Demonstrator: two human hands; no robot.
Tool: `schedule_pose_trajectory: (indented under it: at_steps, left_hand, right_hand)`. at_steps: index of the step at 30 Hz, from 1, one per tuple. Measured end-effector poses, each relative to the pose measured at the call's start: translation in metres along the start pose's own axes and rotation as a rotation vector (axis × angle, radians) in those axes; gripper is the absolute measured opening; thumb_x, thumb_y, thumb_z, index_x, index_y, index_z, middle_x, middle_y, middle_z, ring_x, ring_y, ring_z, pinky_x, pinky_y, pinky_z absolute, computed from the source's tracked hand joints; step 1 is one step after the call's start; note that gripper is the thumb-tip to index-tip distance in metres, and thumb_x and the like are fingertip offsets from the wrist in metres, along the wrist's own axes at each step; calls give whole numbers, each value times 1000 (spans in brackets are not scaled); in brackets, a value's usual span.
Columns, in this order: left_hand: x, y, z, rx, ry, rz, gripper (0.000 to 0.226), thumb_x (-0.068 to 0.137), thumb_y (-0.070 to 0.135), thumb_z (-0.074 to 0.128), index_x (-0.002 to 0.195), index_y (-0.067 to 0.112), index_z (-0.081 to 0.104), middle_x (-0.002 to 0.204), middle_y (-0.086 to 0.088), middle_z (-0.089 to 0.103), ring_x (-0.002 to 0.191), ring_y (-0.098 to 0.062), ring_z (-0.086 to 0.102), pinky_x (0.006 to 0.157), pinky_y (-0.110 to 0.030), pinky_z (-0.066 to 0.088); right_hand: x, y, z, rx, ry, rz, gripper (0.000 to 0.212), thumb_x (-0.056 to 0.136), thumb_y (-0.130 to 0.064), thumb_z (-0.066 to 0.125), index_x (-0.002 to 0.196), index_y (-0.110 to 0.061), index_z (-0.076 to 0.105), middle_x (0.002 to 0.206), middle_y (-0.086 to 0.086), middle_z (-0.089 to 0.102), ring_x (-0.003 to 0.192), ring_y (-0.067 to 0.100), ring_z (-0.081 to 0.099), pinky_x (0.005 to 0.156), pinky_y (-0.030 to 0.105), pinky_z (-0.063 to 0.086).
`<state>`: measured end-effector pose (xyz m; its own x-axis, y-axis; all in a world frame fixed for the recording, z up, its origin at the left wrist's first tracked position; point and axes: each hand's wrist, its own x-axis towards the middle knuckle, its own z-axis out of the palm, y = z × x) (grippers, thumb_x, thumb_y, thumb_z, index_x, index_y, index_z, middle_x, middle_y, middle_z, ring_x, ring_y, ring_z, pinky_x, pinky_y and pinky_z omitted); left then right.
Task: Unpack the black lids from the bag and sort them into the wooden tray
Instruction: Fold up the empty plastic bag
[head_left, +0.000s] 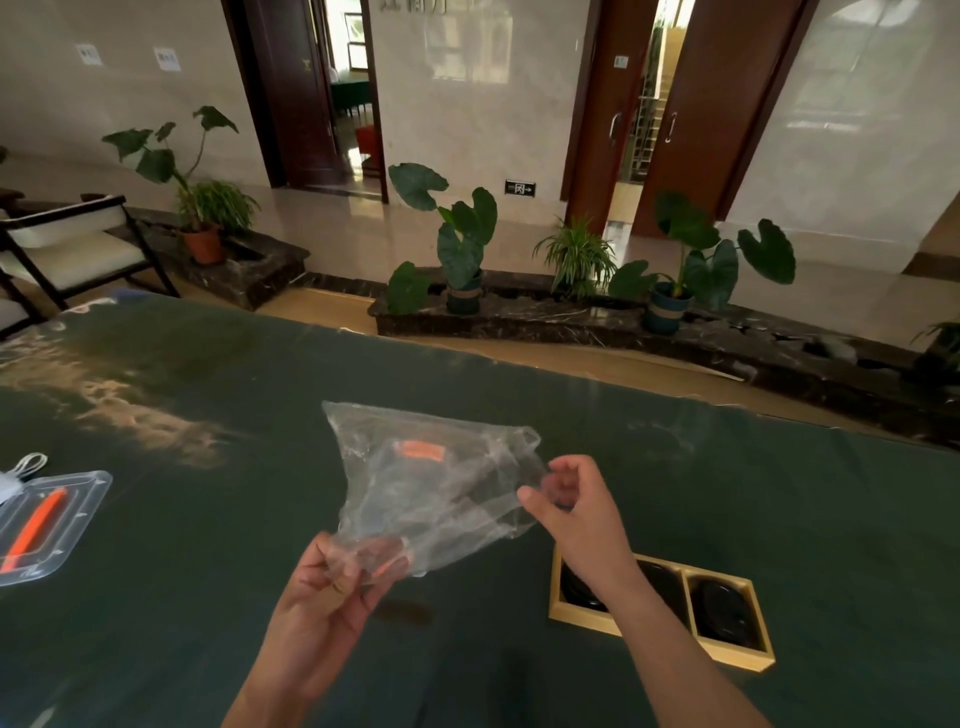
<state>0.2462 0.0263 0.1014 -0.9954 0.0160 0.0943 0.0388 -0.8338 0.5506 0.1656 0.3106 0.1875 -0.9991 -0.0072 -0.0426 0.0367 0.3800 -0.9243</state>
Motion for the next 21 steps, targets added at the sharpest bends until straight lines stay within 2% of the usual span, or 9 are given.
schedule_pose_trajectory:
  at_steps: [2, 5, 7, 9, 12, 15, 17, 19, 21]
  left_hand:
    - [-4, -1, -1, 32, -7, 1, 19, 96, -14, 51, 88, 3, 48, 119, -43, 62, 127, -56, 52, 103, -62, 48]
    - [-9, -2, -3, 221, 83, -58, 38, 75, 4, 86, 83, 0, 49, 120, -46, 61, 126, -66, 46, 101, -58, 52]
    - [-13, 5, 13, 333, -15, -169, 44, 76, 15, 88, 97, -7, 57, 135, -46, 52, 134, -61, 43, 109, -56, 46]
    - [-10, 23, 21, 441, -146, -381, 82, 72, 33, 86, 131, -12, 52, 150, -37, 44, 143, -49, 40, 118, -60, 32]
    - [13, 41, 27, 392, -89, -571, 120, 62, 76, 77, 145, -5, 45, 147, -34, 49, 140, -49, 45, 115, -67, 33]
    - [49, 23, 46, 510, 234, -585, 66, 81, 58, 71, 113, 1, 71, 107, -21, 73, 98, -40, 69, 82, -47, 60]
    - [67, 9, 62, 525, 352, -484, 26, 78, 27, 77, 91, 6, 70, 74, -8, 66, 62, -19, 60, 52, -27, 54]
    - [78, 5, 62, 498, 447, -307, 12, 79, 11, 75, 79, 10, 62, 56, 0, 57, 43, -8, 50, 39, -20, 43]
    - [82, 8, 56, 518, 507, -134, 23, 91, 7, 69, 73, 14, 56, 55, 0, 49, 41, -6, 45, 38, -18, 39]
  right_hand:
    - [4, -1, -3, 136, 62, 28, 12, 98, -28, 69, 98, -16, 68, 77, -2, 71, 73, 7, 68, 83, 40, 57]
    - [3, -3, -3, 402, 255, 20, 27, 104, -24, 58, 81, -11, 64, 58, -2, 58, 59, 15, 56, 75, 43, 52]
    - [-1, -6, 2, 523, 303, -12, 28, 108, -24, 51, 85, -11, 59, 56, -4, 49, 54, 13, 46, 62, 36, 45]
    - [-4, -10, 1, 507, 261, -102, 28, 109, -25, 45, 90, -9, 58, 56, -2, 45, 50, 12, 40, 53, 32, 39]
    - [-6, -17, -6, 360, 145, -281, 27, 107, -31, 44, 96, -12, 60, 56, 4, 47, 49, 16, 41, 47, 28, 40]
    - [-4, -21, -4, 259, 18, -357, 28, 106, -35, 43, 97, -15, 62, 53, 6, 49, 44, 16, 42, 44, 25, 39]
    - [-2, -20, -7, 177, -5, -364, 27, 106, -33, 45, 96, -17, 64, 55, 7, 50, 46, 16, 43, 46, 24, 39]
    - [0, -14, -16, 65, 116, -369, 23, 108, -27, 48, 93, -23, 65, 65, 1, 57, 54, 14, 49, 52, 23, 41]
    - [-5, -6, -22, -17, 267, -365, 26, 107, -18, 49, 89, -28, 64, 78, -2, 62, 64, 14, 55, 55, 20, 42]
